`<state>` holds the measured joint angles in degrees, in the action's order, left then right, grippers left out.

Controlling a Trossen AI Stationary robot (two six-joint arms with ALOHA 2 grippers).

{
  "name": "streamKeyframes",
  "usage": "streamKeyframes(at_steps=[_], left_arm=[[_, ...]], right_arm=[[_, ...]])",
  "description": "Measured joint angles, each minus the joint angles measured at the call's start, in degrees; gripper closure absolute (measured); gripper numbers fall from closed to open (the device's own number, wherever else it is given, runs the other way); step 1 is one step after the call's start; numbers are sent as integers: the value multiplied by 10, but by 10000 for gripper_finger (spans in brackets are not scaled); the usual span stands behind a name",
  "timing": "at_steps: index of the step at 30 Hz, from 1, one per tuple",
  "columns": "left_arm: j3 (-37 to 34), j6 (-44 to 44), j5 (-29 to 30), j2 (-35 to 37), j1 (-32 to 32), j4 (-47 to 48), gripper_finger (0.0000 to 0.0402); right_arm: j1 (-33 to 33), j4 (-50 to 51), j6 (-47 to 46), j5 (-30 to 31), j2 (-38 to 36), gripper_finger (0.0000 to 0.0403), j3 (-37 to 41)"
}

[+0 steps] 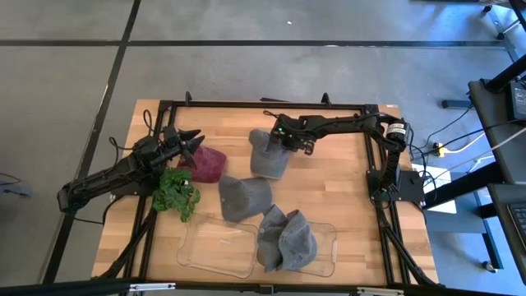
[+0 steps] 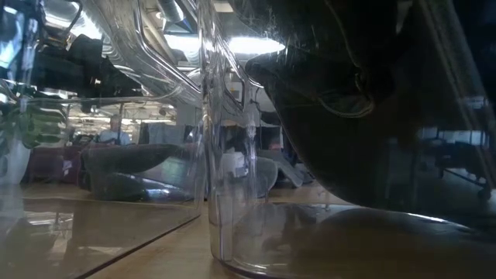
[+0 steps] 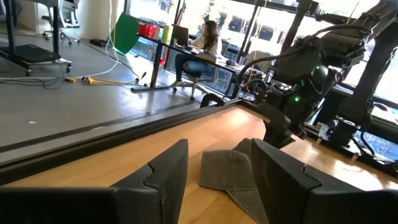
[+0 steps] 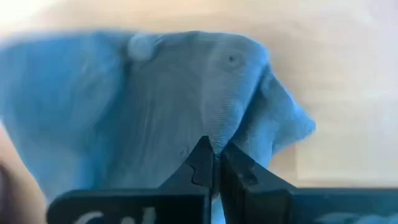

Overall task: Pick & Place hat
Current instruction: Put the gray cap into the right transparent bin

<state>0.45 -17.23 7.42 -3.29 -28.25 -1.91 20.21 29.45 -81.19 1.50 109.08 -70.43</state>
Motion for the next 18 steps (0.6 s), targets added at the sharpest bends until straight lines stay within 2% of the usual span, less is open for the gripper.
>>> streamKeyframes(at_steps=[3,9,13,18], left_arm=[[0,0,0,0,0,0,233],[0,0,1,0,0,0,233],[0,0,2,0,0,0,233],[0,0,2,0,0,0,233]], right_arm=[[0,0,168,-38,0,390,0],[0,47,480,-165,0,392,0],[0,100,720,-176,0,386,0],[0,112,955,-177,0,338,0]])
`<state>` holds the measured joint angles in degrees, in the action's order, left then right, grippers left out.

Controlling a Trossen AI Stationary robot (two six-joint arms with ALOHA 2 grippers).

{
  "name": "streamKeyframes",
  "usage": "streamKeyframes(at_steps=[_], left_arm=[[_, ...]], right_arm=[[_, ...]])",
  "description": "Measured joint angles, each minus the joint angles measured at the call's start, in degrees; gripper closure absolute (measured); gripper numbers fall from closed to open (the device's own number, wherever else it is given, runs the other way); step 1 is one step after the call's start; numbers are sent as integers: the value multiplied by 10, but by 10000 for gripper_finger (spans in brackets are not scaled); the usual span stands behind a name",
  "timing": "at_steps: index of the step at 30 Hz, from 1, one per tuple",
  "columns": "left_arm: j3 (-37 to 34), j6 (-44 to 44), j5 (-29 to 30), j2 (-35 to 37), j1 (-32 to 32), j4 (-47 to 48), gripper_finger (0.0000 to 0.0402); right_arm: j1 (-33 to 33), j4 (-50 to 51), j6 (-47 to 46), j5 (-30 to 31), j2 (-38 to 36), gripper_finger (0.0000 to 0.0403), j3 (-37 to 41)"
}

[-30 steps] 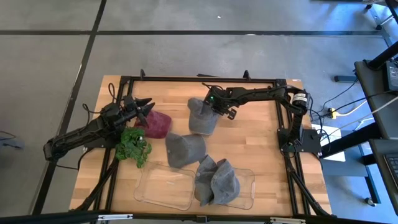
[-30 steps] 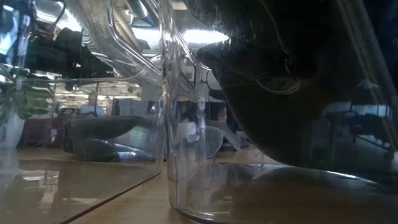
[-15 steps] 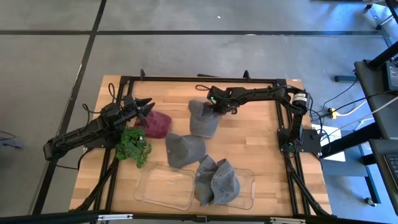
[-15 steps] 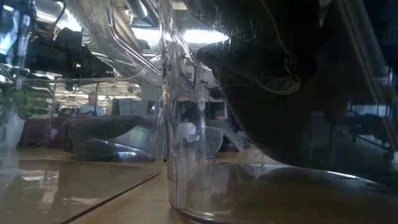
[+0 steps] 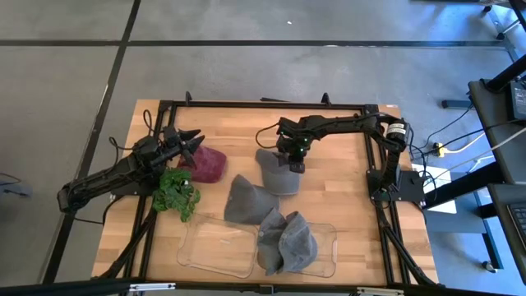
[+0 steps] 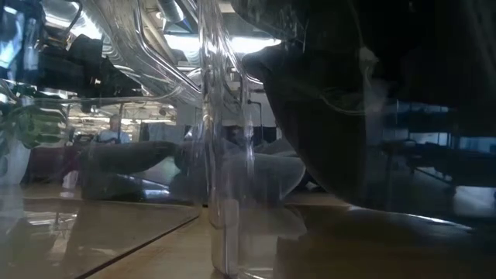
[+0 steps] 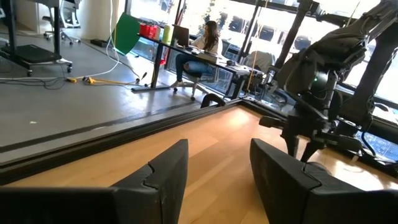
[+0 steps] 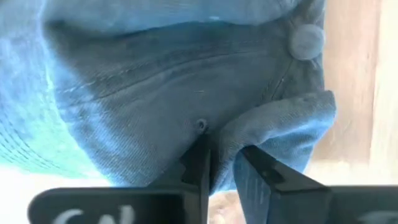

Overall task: Pick & Place hat
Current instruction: Put the gray cap into the right transparent bin

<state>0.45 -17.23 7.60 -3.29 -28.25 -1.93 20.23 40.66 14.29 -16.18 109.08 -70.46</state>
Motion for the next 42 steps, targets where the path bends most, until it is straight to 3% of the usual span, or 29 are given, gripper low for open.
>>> streamKeyframes(at_steps=[3,42], left_arm=[[0,0,0,0,0,0,233],[0,0,-1,0,0,0,233]], right_arm=[[0,-3,55,0,0,322,0],[-13,-94,35,-1,0,314,0]])
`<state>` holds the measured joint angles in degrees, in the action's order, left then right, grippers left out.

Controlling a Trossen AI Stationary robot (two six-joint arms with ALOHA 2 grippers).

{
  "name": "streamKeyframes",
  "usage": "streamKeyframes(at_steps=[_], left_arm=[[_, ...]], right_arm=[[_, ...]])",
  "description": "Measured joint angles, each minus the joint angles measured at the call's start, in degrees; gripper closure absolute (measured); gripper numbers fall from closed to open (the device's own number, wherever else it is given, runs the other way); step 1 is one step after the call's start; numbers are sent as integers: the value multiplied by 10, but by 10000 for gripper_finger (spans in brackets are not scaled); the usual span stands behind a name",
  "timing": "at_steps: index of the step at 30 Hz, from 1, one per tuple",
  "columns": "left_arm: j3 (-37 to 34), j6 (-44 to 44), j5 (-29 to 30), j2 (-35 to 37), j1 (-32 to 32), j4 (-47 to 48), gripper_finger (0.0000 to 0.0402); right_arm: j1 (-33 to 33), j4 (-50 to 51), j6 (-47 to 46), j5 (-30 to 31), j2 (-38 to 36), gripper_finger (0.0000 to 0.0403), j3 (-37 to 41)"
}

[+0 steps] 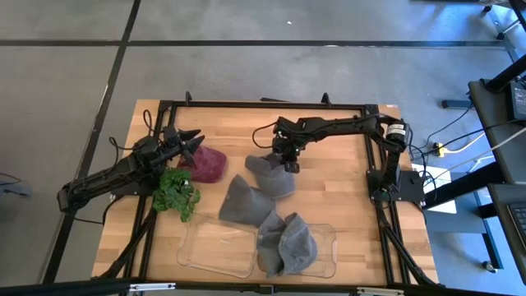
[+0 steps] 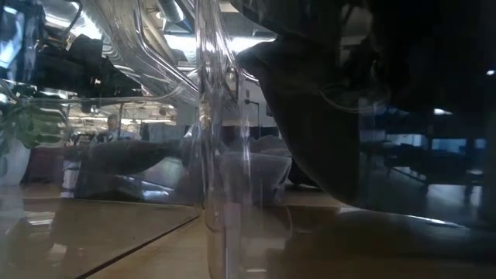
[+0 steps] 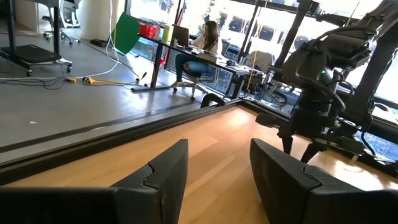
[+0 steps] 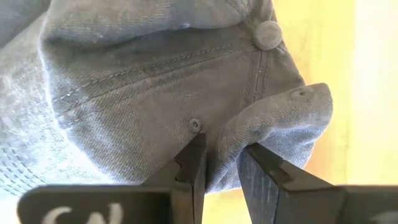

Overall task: Pick & Place hat
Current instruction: Put the gray cap into the right transparent bin

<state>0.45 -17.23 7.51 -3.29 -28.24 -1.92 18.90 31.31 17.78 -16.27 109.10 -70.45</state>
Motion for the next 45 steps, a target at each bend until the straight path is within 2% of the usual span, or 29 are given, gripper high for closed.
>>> streamKeyframes(at_steps=[5,12,17,23,30,35,41,45], left_arm=[[0,0,2,0,0,0,233],[0,0,3,0,0,0,233],[0,0,3,0,0,0,233],[0,0,3,0,0,0,233],[0,25,3,0,0,0,233],[0,26,3,0,0,0,233],[0,25,3,0,0,0,233],[0,25,3,0,0,0,233]], right_arm=[[-13,-7,-35,-2,0,314,0],[-19,-26,-100,40,0,316,0],[-19,-78,-114,34,-23,342,0],[-19,-110,-117,32,-79,391,0],[-19,-129,-135,51,-151,393,0],[-27,-141,-178,53,-232,394,0],[-75,-142,-268,52,-333,394,0],[-123,-139,-323,46,-372,394,-1]])
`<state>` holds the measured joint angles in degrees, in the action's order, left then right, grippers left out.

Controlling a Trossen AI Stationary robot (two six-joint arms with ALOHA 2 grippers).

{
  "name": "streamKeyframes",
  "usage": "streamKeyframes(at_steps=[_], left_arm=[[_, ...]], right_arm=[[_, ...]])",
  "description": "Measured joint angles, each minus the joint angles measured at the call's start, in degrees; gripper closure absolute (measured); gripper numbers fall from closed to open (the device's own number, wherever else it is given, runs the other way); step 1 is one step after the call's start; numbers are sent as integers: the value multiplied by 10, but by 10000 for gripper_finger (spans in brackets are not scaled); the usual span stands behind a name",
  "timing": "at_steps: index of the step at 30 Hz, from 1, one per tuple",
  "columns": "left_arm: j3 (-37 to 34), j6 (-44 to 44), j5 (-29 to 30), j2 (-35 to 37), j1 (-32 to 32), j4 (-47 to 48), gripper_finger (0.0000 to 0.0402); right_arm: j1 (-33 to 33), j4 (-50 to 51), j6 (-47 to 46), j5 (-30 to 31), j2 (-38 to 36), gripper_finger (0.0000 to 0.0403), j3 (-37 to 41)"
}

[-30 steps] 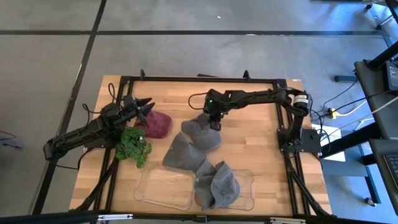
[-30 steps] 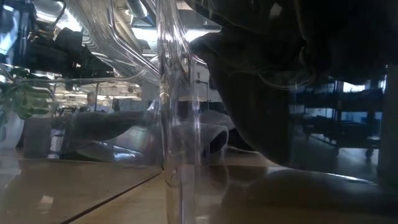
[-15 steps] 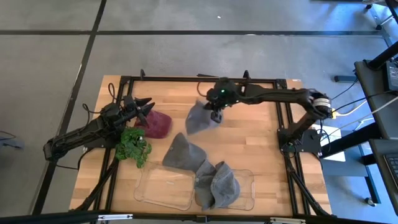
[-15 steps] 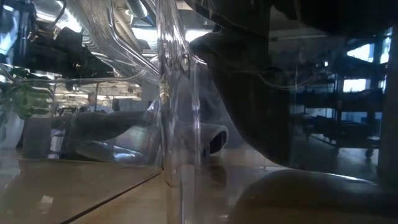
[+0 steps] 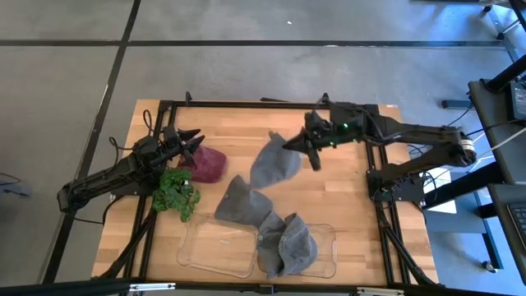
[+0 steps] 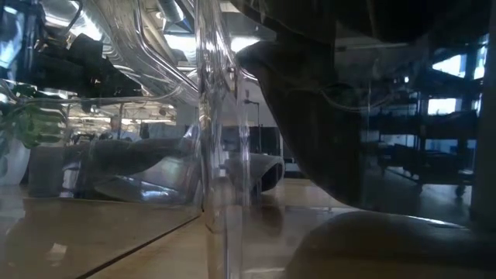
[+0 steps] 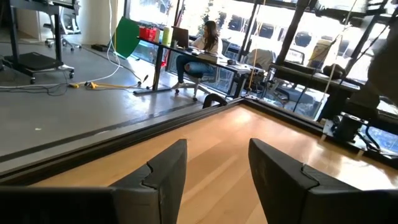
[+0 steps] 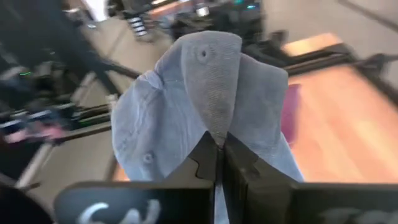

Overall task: Pick & Place hat
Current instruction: Put the gray cap into the right transparent bin

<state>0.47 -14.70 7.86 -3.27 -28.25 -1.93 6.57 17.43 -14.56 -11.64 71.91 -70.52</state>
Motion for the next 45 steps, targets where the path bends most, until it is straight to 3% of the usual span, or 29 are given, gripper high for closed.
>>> streamKeyframes(at_steps=[8,17,22,28,45], left_arm=[[0,-1,0,0,0,0,233],[0,-15,0,0,0,0,233],[0,-42,0,0,0,0,233],[0,-56,-1,0,0,0,233],[0,-56,-2,0,0,0,233]], right_arm=[[-91,0,-78,32,-17,394,0],[-164,-23,-105,41,-24,395,-29],[-205,53,-107,49,-28,393,-79],[-253,149,-121,108,-32,392,-106],[-377,110,-200,147,-18,389,-108]])
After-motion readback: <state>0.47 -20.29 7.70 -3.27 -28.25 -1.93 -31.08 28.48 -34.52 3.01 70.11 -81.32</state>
